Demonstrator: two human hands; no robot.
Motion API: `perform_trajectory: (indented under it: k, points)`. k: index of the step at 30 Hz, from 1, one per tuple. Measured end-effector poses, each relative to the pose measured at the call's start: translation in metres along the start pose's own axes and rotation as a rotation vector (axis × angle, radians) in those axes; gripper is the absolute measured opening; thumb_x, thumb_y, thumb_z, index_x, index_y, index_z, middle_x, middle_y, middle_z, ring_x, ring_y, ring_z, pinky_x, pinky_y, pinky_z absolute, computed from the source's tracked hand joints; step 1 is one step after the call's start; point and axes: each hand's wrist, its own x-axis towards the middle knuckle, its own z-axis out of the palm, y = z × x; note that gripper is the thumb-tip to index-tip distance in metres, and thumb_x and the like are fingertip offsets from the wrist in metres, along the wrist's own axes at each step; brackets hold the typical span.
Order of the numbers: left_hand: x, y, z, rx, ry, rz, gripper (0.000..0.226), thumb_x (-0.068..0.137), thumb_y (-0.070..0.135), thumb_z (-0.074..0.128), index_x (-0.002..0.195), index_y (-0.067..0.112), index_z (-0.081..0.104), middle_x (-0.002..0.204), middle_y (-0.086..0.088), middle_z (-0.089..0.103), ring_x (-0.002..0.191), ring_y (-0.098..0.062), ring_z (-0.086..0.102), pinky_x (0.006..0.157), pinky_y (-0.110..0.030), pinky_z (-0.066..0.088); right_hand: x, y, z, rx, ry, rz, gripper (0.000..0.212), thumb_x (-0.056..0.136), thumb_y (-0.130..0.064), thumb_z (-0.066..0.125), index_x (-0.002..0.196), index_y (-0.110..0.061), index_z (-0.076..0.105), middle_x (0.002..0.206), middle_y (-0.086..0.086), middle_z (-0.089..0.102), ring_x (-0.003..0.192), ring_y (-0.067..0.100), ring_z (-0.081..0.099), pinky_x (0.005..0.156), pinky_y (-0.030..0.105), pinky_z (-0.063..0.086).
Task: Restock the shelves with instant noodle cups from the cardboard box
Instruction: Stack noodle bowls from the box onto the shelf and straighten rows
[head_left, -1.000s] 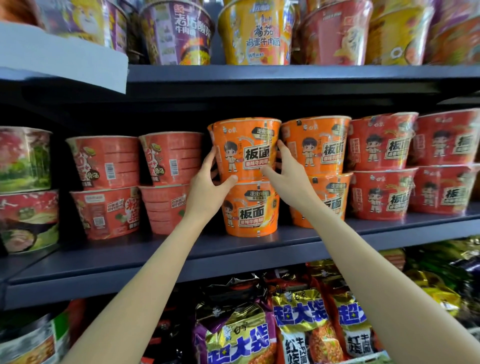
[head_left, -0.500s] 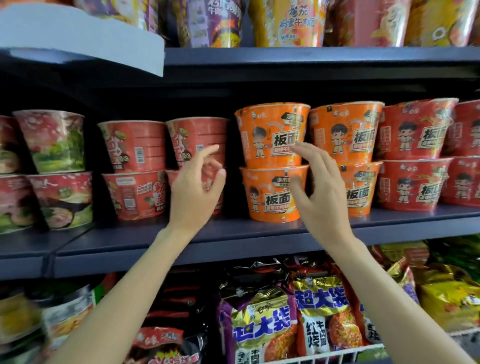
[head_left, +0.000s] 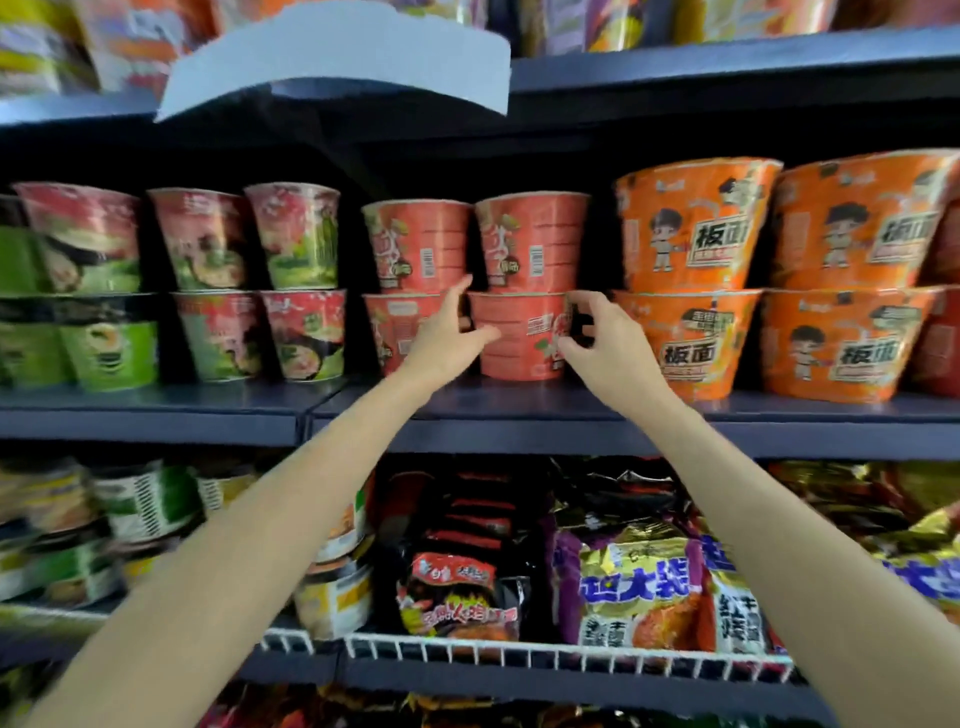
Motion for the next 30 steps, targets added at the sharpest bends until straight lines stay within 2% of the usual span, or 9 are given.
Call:
perform_trajectory:
  k: [2, 4, 8, 12, 15, 18, 23, 26, 30]
  points:
    - [0.015, -0.002, 0.005, 0.16, -0.007, 0.106, 0.074, 0.092, 0.03, 0.057, 0.148, 0.038, 0.009, 0.115, 0.0, 0.055, 0.081, -0.006, 0.052, 0.075, -0.021, 0.043, 0.015, 0.002, 0.012, -0.035, -0.029, 0.066, 0.057, 0.089, -0.019, 0.059, 0.14, -0.012, 0.034, 0.131, 0.015, 0.049, 0.117, 0.03, 0.05, 0.095, 0.037, 0.043]
    - [0.031, -0.007, 0.009, 0.396, 0.023, 0.195, 0.074, 0.093, 0.033, 0.054, 0.148, 0.039, 0.005, 0.113, -0.008, 0.062, 0.07, -0.013, 0.052, 0.065, -0.027, 0.043, 0.029, 0.007, 0.023, -0.056, -0.041, 0.124, 0.064, 0.088, -0.021, 0.059, 0.143, -0.011, 0.027, 0.13, 0.019, 0.05, 0.116, 0.034, 0.05, 0.093, 0.037, 0.042]
    - [0.056, -0.02, 0.017, 0.543, -0.061, 0.196, 0.068, 0.092, 0.039, 0.052, 0.148, 0.033, 0.014, 0.111, -0.013, 0.063, 0.085, -0.028, 0.059, 0.069, -0.03, 0.043, 0.049, 0.014, 0.037, 0.031, -0.038, 0.187, 0.093, 0.087, -0.019, 0.063, 0.15, -0.017, -0.005, 0.134, 0.021, 0.049, 0.117, 0.035, 0.054, 0.097, 0.038, 0.045]
    - [0.071, -0.033, 0.013, 0.386, -0.128, 0.201, 0.065, 0.086, 0.048, 0.06, 0.14, 0.038, 0.026, 0.123, -0.008, 0.055, 0.101, -0.027, 0.058, 0.08, -0.032, 0.048, 0.051, 0.013, 0.042, 0.073, -0.143, 0.258, 0.1, 0.09, -0.01, 0.059, 0.145, -0.015, -0.024, 0.138, 0.014, 0.047, 0.121, 0.027, 0.052, 0.09, 0.025, 0.039]
    - [0.073, -0.041, -0.003, 0.115, -0.177, 0.164, 0.059, 0.078, 0.049, 0.068, 0.128, 0.038, 0.038, 0.122, 0.007, 0.049, 0.112, -0.018, 0.05, 0.09, -0.029, 0.041, 0.033, 0.004, 0.039, 0.145, -0.112, 0.222, 0.097, 0.088, -0.008, 0.062, 0.149, -0.016, -0.013, 0.127, -0.006, 0.047, 0.122, 0.02, 0.05, 0.098, 0.025, 0.04]
    - [0.071, -0.05, -0.016, -0.19, -0.272, 0.098, 0.066, 0.073, 0.045, 0.072, 0.127, 0.034, 0.037, 0.125, 0.008, 0.047, 0.12, -0.014, 0.046, 0.093, -0.028, 0.037, -0.002, -0.007, 0.029, 0.118, -0.123, 0.138, 0.082, 0.09, -0.009, 0.059, 0.151, -0.021, 0.006, 0.12, -0.026, 0.04, 0.113, 0.005, 0.047, 0.096, 0.022, 0.039]
    - [0.062, -0.052, -0.02, -0.208, -0.142, 0.111, 0.087, 0.082, 0.038, 0.068, 0.148, 0.027, 0.012, 0.142, 0.009, 0.034, 0.131, -0.011, 0.033, 0.104, -0.026, 0.027, -0.005, -0.011, 0.023, 0.085, -0.02, 0.212, 0.075, 0.092, -0.013, 0.057, 0.151, -0.015, 0.011, 0.149, 0.002, 0.036, 0.128, 0.017, 0.045, 0.102, 0.028, 0.037]
    - [0.057, -0.052, -0.017, -0.287, -0.121, 0.082, 0.078, 0.082, 0.038, 0.068, 0.146, 0.024, 0.026, 0.143, 0.001, 0.044, 0.125, -0.016, 0.047, 0.106, -0.038, 0.039, 0.006, -0.012, 0.026, 0.163, -0.069, 0.252, 0.071, 0.092, -0.012, 0.056, 0.15, -0.018, 0.016, 0.144, 0.001, 0.044, 0.126, 0.016, 0.048, 0.094, 0.023, 0.037]
    - [0.054, -0.051, -0.012, -0.285, -0.116, 0.079, 0.076, 0.08, 0.031, 0.072, 0.144, 0.021, 0.032, 0.137, 0.0, 0.05, 0.122, -0.014, 0.05, 0.106, -0.042, 0.04, -0.001, -0.012, 0.028, 0.15, -0.053, 0.213, 0.072, 0.091, -0.011, 0.056, 0.15, -0.02, 0.017, 0.14, -0.003, 0.049, 0.118, 0.009, 0.049, 0.095, 0.023, 0.04]
